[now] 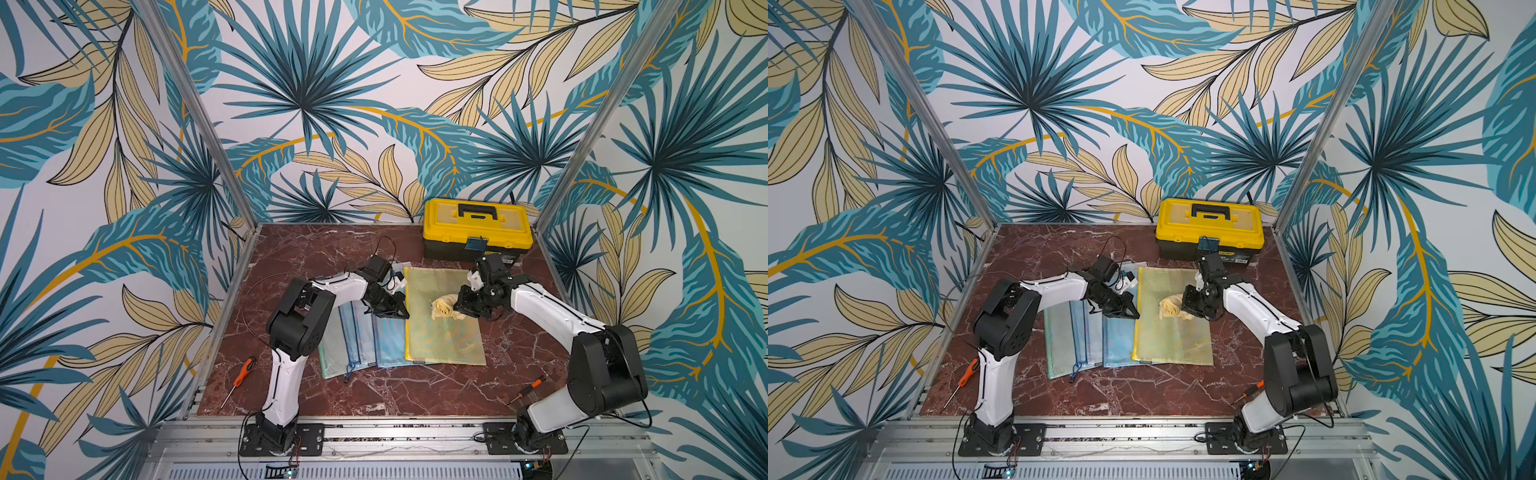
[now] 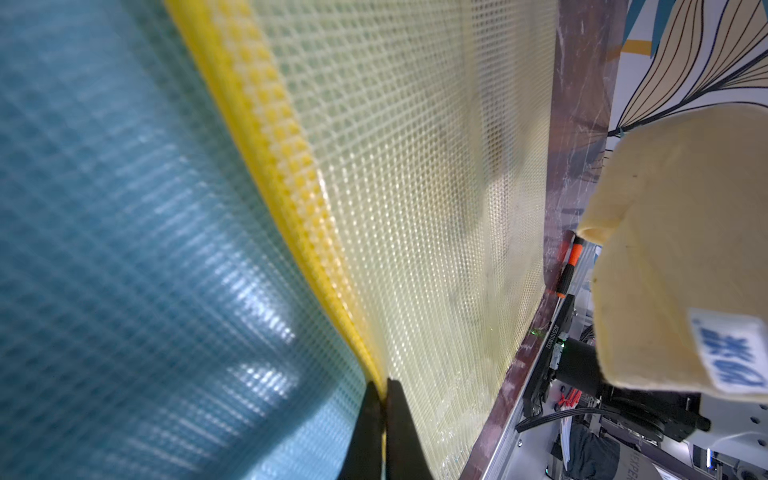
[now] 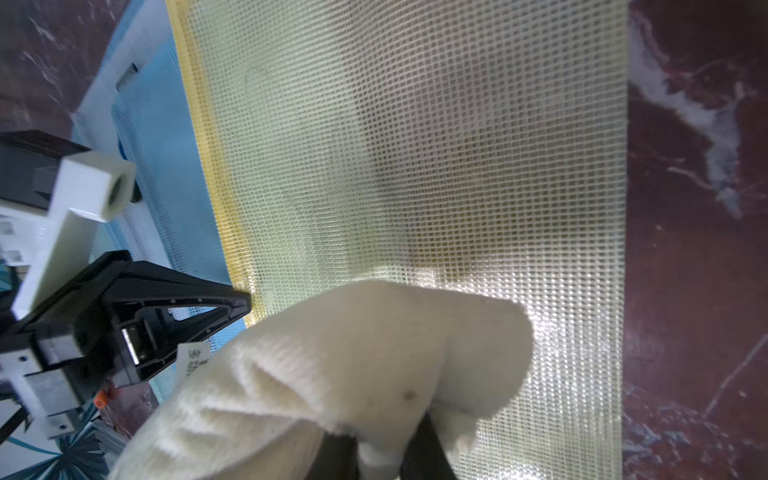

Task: Wipe the document bag
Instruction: Move the document bag, then wipe the dirt from the document bag.

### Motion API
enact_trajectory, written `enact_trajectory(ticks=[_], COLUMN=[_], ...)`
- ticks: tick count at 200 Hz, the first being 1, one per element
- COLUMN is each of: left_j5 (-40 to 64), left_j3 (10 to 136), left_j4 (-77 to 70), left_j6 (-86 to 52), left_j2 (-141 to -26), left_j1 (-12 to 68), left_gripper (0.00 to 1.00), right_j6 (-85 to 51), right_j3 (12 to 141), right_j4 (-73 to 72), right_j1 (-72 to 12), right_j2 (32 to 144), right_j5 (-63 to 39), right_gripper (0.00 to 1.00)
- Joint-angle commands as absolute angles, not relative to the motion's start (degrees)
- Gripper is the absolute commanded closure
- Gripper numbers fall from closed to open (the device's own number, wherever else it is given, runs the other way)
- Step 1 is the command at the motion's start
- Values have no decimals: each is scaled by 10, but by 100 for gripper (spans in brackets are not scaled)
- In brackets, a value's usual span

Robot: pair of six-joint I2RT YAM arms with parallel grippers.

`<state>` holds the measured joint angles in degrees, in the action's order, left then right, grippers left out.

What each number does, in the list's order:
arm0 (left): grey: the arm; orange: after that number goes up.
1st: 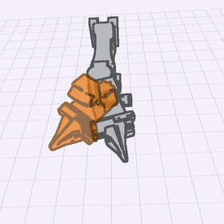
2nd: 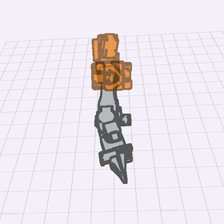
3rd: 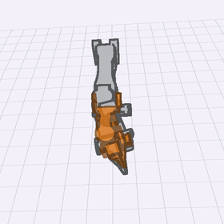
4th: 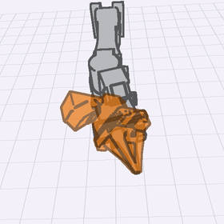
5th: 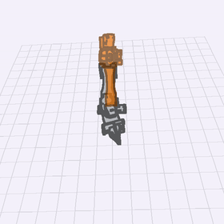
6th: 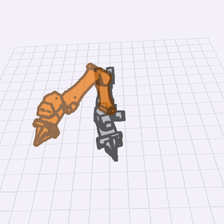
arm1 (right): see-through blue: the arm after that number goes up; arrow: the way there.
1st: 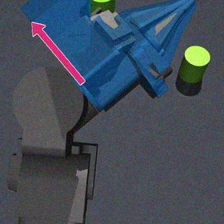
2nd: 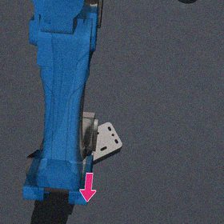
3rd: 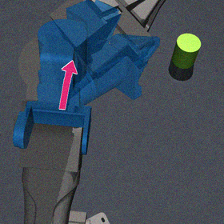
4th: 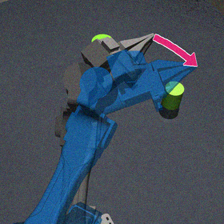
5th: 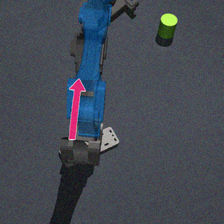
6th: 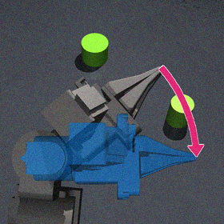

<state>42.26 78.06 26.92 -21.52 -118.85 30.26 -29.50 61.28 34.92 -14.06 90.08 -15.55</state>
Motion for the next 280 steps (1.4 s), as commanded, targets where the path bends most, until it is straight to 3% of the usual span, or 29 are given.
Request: enact_trajectory(ticks=[1,61,129,165,229,280], left_j5=[422,420,406,409,403,396], left_j3=[758,711,693,694,693,686], left_j4=[274,274,274,274,274,274], left_j6=[-216,-218,-210,-209,-213,-216], left_j2=[-1146,-1118,-1122,-1132,-1137,-1131], left_j1=[318,335,338,338,340,342], left_gripper=[100,100,100,100,100,100], right_j6=[-291,-339,-328,-333,-377,-390], right_j3=[643,763,827,798,951,1001], right_j4=[385,395,529,512,484,472], right_j1=[-176,-214,-175,-127,-221,-223], right_j2=[945,1093,1149,1117,1220,1262], right_j5=[-119,-85,121,94,-13,17], right_gripper=[100,100,100,100,100,100])
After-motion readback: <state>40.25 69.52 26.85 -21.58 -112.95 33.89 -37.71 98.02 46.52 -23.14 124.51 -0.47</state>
